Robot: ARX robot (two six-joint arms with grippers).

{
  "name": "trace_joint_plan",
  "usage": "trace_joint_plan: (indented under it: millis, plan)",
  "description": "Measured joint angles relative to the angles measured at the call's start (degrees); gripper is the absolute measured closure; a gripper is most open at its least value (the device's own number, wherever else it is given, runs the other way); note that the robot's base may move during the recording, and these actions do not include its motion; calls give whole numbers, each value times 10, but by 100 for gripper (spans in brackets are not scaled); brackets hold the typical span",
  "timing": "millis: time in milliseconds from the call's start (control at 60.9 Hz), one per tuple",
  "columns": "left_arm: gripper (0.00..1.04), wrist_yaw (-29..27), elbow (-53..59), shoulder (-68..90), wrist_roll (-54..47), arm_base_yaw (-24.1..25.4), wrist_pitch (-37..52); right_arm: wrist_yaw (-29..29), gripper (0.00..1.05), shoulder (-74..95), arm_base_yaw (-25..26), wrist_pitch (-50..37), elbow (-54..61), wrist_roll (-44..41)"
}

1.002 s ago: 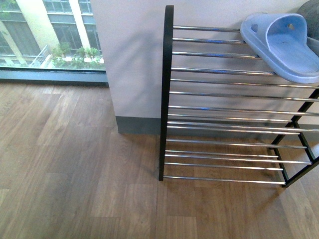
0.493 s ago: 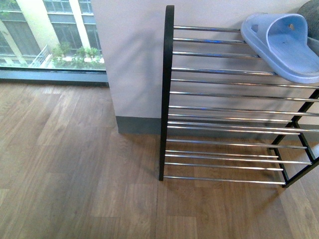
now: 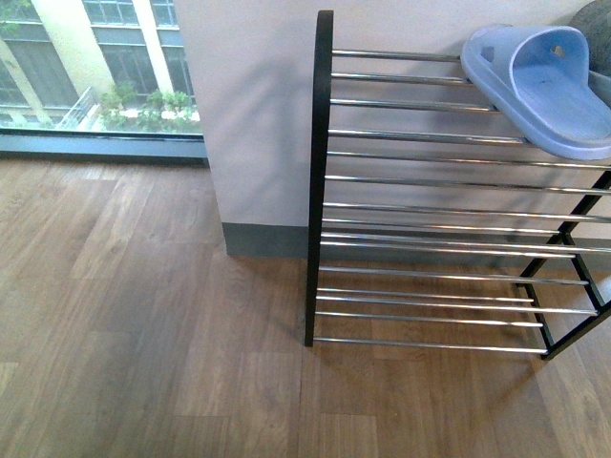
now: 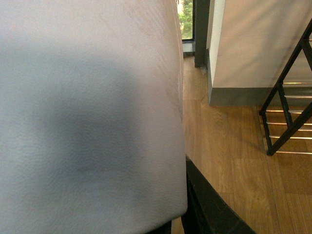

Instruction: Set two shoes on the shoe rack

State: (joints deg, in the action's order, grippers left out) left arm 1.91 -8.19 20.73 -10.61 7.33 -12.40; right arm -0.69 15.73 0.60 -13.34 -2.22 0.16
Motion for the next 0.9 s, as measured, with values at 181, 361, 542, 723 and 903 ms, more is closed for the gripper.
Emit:
trace_joint_plan:
  millis: [181,361,542,723,903]
  plan:
    - [103,0,0,0,0,0,0,7,103,-35,-4,9,10,0]
    - [103,0,0,0,0,0,0,7,103,-63,-4,38,10,0]
    - [103,0,0,0,0,0,0,7,103,-152,-4,130,10,0]
    - [103,-1,0,0,0,0,0,7,103,-153,-5,132,10,0]
    - [103,0,0,0,0,0,0,7,103,-154,-5,132,10,0]
